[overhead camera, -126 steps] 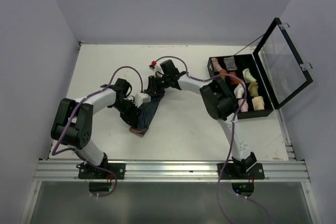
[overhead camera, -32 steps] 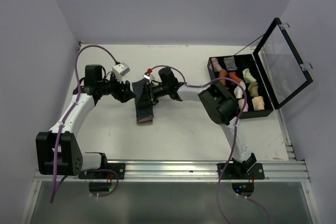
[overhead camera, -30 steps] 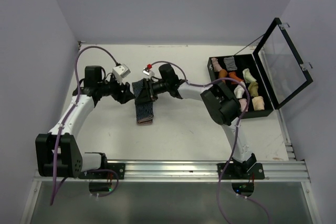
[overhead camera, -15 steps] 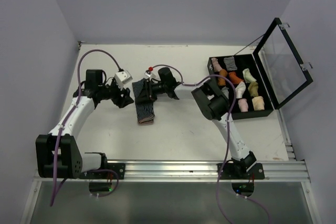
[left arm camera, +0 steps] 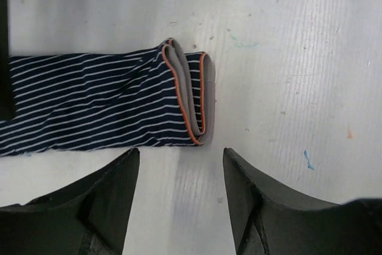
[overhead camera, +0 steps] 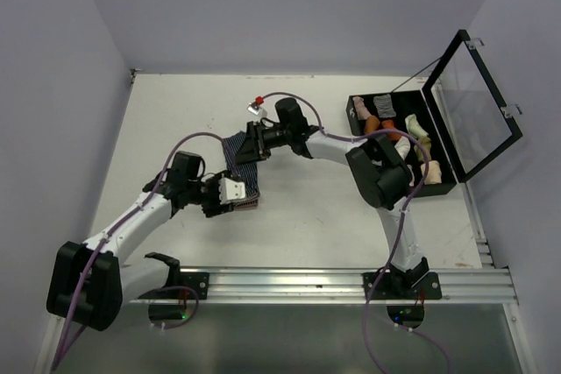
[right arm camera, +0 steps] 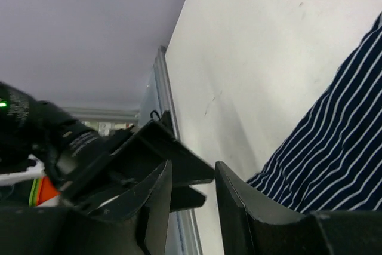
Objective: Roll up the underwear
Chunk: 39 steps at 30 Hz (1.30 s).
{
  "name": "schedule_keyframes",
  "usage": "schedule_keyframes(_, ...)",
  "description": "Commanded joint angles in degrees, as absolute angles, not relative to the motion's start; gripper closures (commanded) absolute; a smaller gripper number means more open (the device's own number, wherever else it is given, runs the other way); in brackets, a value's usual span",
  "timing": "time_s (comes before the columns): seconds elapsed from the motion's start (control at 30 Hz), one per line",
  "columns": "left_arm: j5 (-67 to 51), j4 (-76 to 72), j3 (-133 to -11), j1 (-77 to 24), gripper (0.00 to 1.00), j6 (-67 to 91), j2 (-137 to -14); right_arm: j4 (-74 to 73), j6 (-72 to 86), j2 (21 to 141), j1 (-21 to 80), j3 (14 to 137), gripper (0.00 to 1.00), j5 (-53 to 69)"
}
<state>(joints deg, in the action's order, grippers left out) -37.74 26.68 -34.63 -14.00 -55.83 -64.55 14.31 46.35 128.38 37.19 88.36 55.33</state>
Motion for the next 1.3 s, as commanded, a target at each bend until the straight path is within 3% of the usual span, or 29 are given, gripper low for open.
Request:
schedule_keyframes(0.0,-32.35,17.50,-30.60,-18.71,0.38,-61.35,-63.46,13.80,45.09,125.07,37.53,82.72,0.62,58.18)
schedule_keyframes(0.3,-29.36,10.81,-26.81,-24.60,0.35,-66.35,-66.35,6.42,37.36,132.62,39.29,80.51,0.68,57.48)
schedule_keyframes(0.7,-25.31,6.15,-24.08,-27.86,0.41,-69.08,-71.89,-2.46,32.34,135.44,39.37,82.53,0.72,54.14)
schedule_keyframes(0.93,-25.31,7.03,-24.08,-29.27,0.59,-69.52,-72.86,-0.36,36.47,136.23,39.02,83.76,0.72,53.96)
schedule_keyframes(1.03,-25.40,9.47,-25.66,-29.44,0.78,-67.77,-74.78,1.84,38.49,135.97,38.32,84.37,0.70,54.14)
schedule_keyframes(1.2,-27.24,17.92,-31.28,-29.53,1.00,-65.66,-78.66,2.03,37.54,132.37,34.90,87.70,0.54,53.00)
schedule_keyframes(1.27,-28.21,20.91,-32.51,-29.44,1.00,-65.48,-79.36,-1.20,32.91,131.58,32.71,91.73,0.49,51.42)
